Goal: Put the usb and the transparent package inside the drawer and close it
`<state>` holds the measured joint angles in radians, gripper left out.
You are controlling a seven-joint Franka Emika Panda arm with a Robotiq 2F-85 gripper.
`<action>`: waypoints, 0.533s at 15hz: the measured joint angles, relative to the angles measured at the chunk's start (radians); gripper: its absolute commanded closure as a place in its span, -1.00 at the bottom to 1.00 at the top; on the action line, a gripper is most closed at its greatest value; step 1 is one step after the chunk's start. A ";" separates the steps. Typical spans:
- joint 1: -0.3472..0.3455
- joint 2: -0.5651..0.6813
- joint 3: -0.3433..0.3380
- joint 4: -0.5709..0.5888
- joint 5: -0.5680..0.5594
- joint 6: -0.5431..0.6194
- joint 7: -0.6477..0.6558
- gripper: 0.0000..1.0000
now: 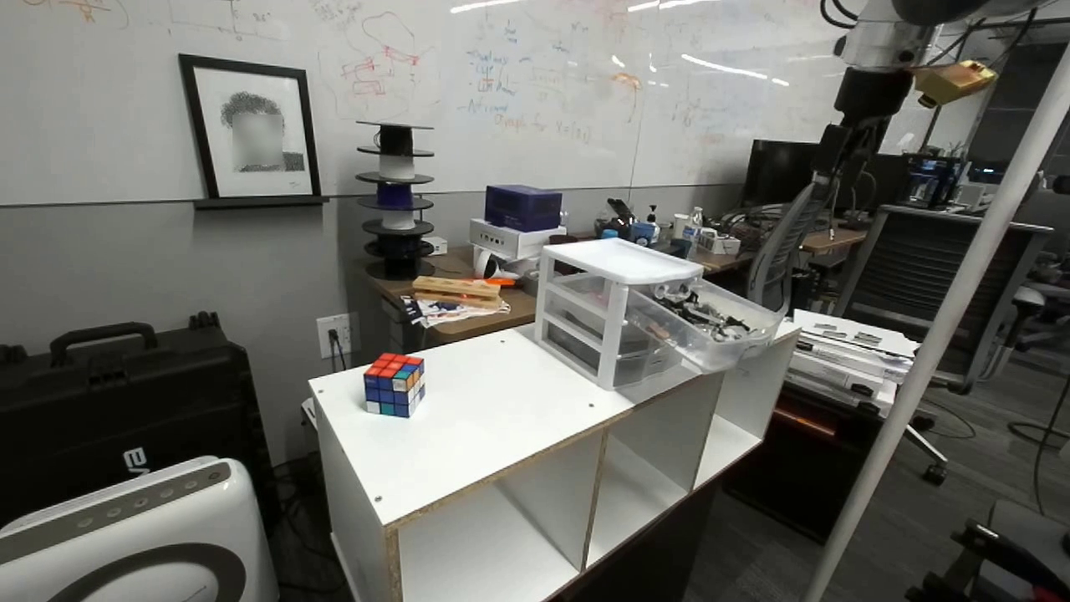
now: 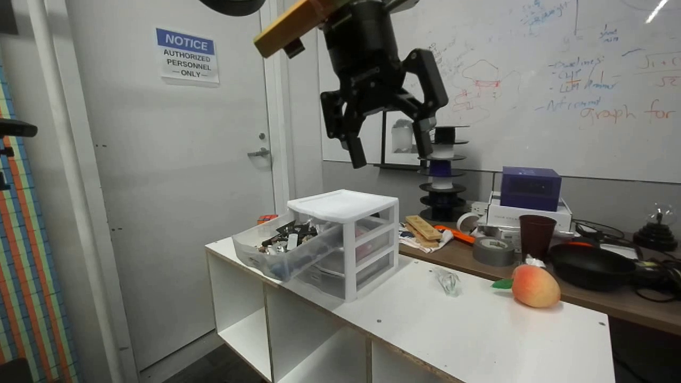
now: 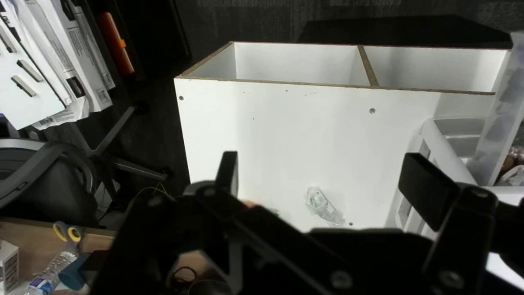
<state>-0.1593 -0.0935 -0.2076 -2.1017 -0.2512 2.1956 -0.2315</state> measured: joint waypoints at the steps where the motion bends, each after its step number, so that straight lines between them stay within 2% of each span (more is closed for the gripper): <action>1: 0.000 0.038 0.001 0.050 0.016 -0.026 0.002 -1.00; 5: -0.015 0.219 0.000 0.259 0.133 -0.141 0.007 -1.00; 8: -0.061 0.369 -0.001 0.406 0.204 -0.196 0.006 -1.00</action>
<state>-0.2202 0.2754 -0.2089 -1.6953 -0.0474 2.0001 -0.2258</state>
